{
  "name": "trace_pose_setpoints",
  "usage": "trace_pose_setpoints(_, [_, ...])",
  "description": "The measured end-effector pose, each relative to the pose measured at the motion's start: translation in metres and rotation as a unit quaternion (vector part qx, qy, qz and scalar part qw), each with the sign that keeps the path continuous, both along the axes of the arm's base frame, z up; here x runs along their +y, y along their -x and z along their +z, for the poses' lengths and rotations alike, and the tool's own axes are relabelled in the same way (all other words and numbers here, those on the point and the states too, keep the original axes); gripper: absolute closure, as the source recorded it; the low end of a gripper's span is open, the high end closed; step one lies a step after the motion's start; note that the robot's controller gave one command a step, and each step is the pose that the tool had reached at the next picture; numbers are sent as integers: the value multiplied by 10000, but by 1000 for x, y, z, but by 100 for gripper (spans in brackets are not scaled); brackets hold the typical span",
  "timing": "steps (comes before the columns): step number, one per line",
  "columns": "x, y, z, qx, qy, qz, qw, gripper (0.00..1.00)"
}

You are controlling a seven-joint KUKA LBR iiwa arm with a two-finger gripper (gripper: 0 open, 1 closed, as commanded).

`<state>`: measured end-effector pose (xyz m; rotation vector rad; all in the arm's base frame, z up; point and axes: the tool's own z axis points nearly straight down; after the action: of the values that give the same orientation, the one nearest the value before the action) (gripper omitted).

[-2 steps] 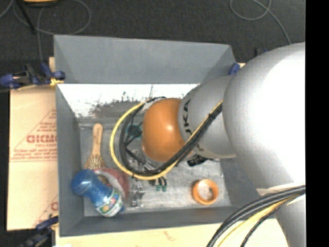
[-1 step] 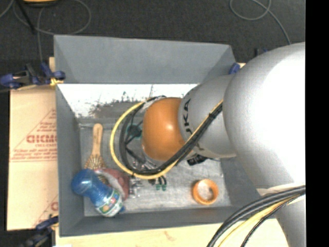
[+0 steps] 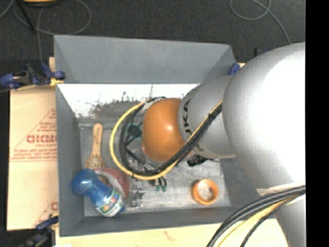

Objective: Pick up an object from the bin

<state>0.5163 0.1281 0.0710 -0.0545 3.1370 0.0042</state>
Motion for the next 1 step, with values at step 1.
trace_pose_setpoints(1, [0,0,0,0,-1,-1,10000,0])
